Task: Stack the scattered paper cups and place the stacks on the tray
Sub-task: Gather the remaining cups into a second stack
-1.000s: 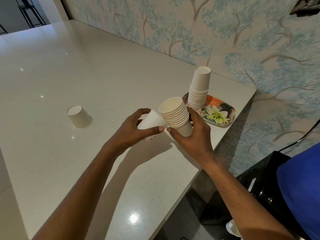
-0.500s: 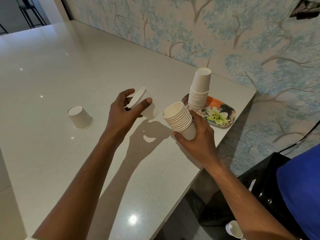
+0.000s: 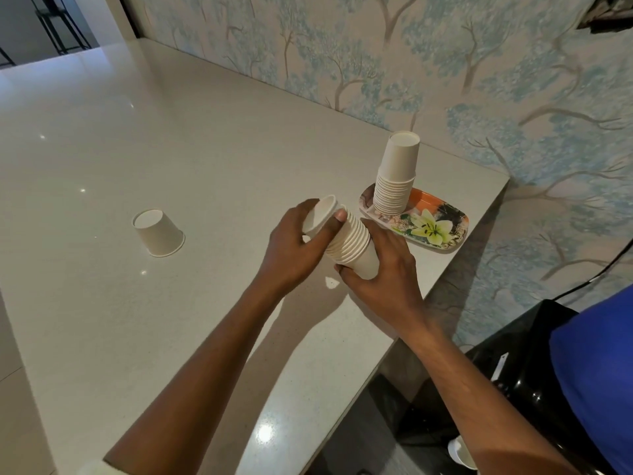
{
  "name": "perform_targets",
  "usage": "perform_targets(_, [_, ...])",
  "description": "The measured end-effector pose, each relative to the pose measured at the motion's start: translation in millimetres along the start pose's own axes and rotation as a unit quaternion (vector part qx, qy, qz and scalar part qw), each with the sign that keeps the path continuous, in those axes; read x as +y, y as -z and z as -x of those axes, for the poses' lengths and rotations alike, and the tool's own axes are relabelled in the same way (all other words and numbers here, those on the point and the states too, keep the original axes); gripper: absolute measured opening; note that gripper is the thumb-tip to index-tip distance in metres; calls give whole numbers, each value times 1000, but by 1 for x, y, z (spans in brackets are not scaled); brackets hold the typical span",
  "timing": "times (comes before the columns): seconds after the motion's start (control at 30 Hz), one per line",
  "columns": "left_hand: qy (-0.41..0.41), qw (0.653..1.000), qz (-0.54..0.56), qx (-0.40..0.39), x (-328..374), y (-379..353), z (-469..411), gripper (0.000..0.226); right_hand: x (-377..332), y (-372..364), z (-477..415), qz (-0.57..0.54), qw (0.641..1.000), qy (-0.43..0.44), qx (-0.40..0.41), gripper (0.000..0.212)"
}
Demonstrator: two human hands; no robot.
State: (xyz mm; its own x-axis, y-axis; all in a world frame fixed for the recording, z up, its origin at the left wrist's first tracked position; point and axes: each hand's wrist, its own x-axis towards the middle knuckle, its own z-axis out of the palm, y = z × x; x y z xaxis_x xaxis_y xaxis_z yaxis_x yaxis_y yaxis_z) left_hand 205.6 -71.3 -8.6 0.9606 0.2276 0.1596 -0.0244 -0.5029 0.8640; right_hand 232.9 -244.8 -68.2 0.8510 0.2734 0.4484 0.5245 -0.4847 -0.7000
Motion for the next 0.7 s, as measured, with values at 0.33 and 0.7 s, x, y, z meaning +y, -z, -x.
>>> perform_targets(0.33, [29,997,31,-71,3,-2,6,59,4,0,0,-12,1000,-4,-4,73])
perform_targets(0.7, [202,841,-501,-13,-76,171,-61,79,5,9,1,-36,999,-11,11,72])
